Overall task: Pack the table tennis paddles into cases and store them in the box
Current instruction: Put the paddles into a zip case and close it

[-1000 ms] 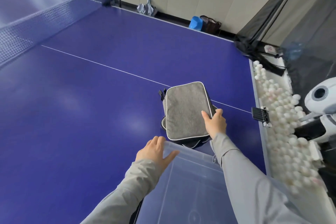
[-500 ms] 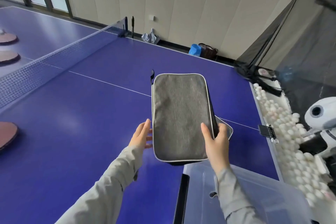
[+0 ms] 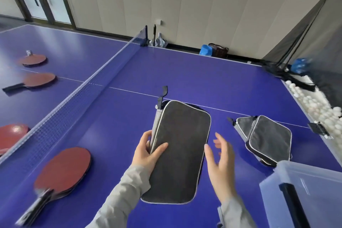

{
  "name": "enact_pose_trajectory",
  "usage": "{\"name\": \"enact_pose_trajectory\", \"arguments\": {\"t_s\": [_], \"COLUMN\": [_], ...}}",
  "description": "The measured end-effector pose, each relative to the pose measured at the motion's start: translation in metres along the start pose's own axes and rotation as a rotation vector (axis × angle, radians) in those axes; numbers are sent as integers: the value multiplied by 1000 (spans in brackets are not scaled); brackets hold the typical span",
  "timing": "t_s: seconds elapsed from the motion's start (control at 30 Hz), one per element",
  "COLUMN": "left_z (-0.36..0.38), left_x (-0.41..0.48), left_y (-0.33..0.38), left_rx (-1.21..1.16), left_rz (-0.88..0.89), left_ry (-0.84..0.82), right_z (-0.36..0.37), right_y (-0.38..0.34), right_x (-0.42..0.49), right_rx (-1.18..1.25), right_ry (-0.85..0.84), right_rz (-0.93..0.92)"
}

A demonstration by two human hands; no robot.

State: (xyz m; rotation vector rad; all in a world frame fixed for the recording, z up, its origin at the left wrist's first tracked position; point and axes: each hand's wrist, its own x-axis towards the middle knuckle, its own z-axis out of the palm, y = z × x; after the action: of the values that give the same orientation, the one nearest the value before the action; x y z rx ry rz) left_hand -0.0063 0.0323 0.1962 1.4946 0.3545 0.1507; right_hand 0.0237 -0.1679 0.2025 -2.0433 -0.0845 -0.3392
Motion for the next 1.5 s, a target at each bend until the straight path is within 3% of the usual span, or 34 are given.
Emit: {"name": "enact_pose_trajectory", "arguments": {"t_s": [0.07, 0.17, 0.23, 0.37, 0.43, 0.63, 0.8, 1.07, 1.2, 1.5], "left_z": [-18, -34, -40, -50, -55, -61, -68, -70, -70, -85], "left_x": [-7, -17, -23, -30, -31, -32, -36, -34, -31, -31], "left_y": [-6, -13, -12, -5, -1, 0, -9, -12, -11, -13], "left_rx": [172, 400, 523, 695, 766, 884, 901, 952, 946, 727], "left_rz": [12, 53, 85, 116, 125, 146, 141, 172, 183, 118], "left_ry": [-29, -85, -148, -271, -335, -392, -424, -465, -462, -347], "right_z": [4, 9, 10, 5, 1, -1, -12, -5, 1, -2], "right_y": [-31, -68, -84, -94, -94, -89, -82, -74, -72, -68], "right_x": [13, 30, 38, 50, 51, 43, 38, 28, 29, 41], "right_rx": [-61, -97, -129, -257, -216, -192, -82, -109, -186, -184], "right_ry": [-16, -113, -255, -712, -830, -914, -1064, -975, -839, -664], "right_rz": [-152, -236, -193, 19, 53, -8, 104, 48, -16, -59]}}
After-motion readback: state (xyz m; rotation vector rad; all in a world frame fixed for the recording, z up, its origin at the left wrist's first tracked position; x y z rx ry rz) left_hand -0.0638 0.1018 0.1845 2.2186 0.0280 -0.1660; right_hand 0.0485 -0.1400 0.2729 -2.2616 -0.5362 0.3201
